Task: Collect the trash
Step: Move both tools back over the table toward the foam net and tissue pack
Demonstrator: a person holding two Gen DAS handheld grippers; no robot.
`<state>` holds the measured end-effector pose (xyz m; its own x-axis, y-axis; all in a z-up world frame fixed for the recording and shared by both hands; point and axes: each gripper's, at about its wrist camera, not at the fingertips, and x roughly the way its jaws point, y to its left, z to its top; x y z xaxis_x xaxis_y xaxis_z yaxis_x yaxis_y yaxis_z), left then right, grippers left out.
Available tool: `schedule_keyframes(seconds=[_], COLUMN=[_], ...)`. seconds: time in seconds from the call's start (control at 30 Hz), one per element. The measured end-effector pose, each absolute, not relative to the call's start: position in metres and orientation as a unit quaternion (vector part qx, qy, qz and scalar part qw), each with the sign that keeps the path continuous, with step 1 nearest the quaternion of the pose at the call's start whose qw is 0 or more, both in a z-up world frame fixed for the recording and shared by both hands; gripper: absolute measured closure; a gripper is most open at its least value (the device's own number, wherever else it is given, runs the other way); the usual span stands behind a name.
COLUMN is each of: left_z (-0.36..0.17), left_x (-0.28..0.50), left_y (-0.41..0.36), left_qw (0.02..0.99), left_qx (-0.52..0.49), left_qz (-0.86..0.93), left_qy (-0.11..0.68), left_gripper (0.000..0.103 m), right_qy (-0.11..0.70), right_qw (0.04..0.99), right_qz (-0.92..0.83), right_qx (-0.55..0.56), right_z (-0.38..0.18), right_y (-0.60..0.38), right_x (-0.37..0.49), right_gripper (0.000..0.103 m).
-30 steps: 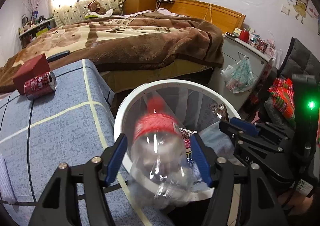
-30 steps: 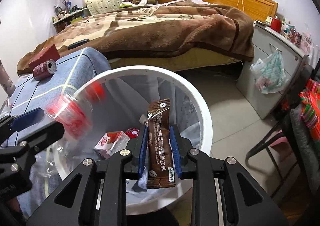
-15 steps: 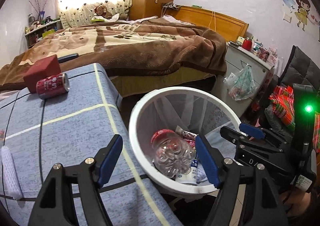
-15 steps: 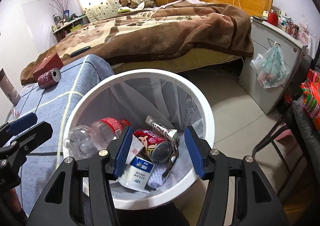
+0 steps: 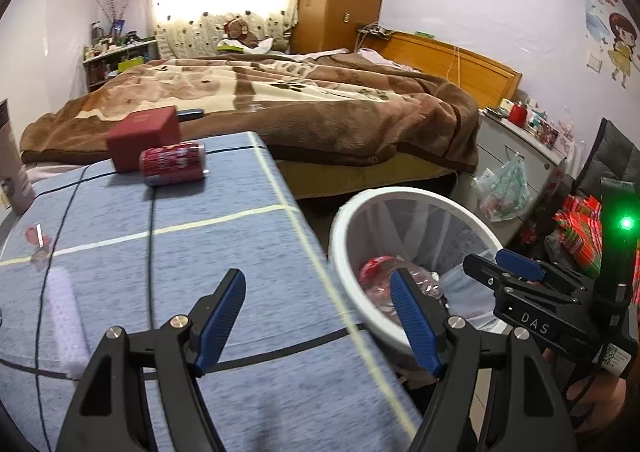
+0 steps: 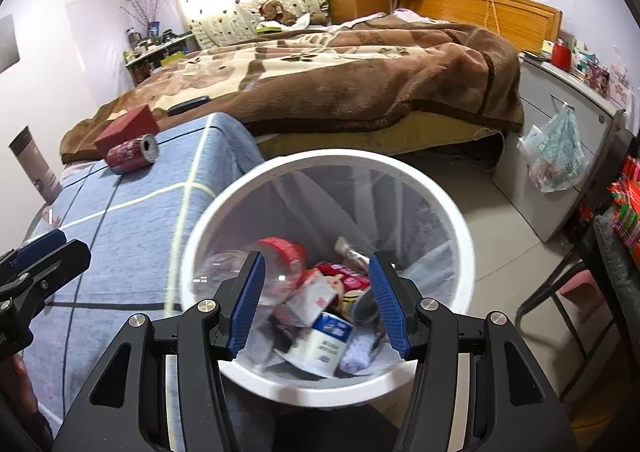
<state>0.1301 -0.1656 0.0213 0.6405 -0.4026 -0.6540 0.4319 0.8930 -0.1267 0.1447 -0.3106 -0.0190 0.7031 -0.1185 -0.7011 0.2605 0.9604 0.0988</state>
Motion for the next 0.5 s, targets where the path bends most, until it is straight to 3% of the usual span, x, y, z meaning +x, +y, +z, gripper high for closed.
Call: schedule_keyframes(seconds=[0.5], left_z=[0.026], left_x=[0.121], left_y=[-0.052], left_qw=[0.932], left_qx=[-0.007], left_qz=[-0.134], left_qy=[0.338], left_gripper=[0.026], right_qy=[0.353], right_qw=[0.932], right_qz=[-0.032], right_qx=[0.070], right_z=[-0.006], right_y=[-0.240], right_x=[0.154], right_gripper=[0.047])
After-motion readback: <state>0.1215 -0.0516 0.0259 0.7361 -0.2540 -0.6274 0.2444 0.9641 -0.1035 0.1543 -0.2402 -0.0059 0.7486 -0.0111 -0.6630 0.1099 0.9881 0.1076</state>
